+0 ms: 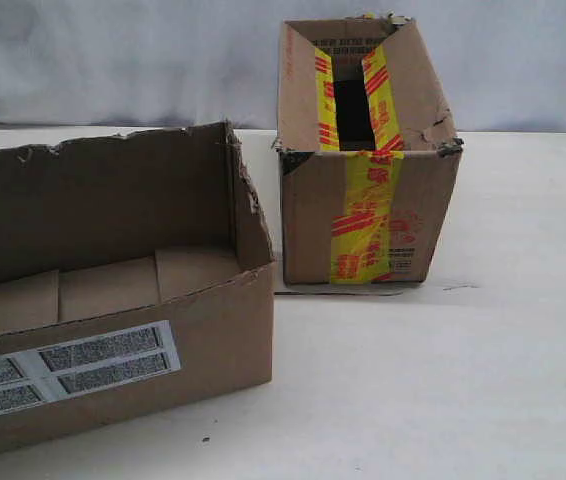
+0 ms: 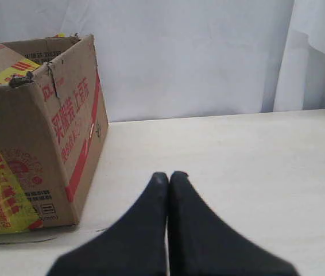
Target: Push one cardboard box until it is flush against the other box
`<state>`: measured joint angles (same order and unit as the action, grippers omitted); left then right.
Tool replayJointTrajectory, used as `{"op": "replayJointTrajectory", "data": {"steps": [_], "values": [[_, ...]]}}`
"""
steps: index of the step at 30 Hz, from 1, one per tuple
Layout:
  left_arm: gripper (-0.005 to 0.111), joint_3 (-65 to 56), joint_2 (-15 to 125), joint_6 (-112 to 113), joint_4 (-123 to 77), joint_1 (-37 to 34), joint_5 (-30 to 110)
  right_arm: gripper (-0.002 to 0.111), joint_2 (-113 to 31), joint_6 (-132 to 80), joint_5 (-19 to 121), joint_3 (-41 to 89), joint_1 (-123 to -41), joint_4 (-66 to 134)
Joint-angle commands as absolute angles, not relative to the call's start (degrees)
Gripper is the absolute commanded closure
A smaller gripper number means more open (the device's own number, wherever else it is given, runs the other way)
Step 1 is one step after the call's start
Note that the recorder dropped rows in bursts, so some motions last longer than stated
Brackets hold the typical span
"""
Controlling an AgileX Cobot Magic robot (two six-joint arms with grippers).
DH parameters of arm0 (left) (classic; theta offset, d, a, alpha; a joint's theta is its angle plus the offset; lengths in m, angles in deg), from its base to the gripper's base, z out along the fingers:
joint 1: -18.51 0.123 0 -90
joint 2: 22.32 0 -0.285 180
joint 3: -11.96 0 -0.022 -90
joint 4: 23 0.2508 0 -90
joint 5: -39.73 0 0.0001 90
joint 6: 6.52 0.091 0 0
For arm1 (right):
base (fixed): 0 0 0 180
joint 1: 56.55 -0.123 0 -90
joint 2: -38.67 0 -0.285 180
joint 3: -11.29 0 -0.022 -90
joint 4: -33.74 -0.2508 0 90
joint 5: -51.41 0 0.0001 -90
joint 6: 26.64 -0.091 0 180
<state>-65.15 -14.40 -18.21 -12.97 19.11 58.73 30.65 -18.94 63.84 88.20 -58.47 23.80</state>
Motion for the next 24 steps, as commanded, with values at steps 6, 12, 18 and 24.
{"op": "replayJointTrajectory", "data": {"steps": [6, 12, 18, 24], "values": [[0.107, -65.3, -14.5, -19.4, -15.2, 19.3, 52.1, 0.109, 30.9, -19.0, 63.7, 88.5, -58.0, 23.7], [0.107, -65.3, -14.5, -20.5, -33.7, 19.3, 36.5, 0.109, 30.9, -19.0, 63.7, 88.5, -58.0, 23.7], [0.107, -62.1, -14.5, -20.4, -35.6, 19.2, 35.7, 0.109, 30.9, -19.0, 63.7, 88.5, -58.0, 23.7], [0.107, -46.2, -14.5, -14.3, -35.8, 19.2, 58.2, 0.109, 30.9, -19.0, 63.7, 88.5, -58.0, 23.7]]}}
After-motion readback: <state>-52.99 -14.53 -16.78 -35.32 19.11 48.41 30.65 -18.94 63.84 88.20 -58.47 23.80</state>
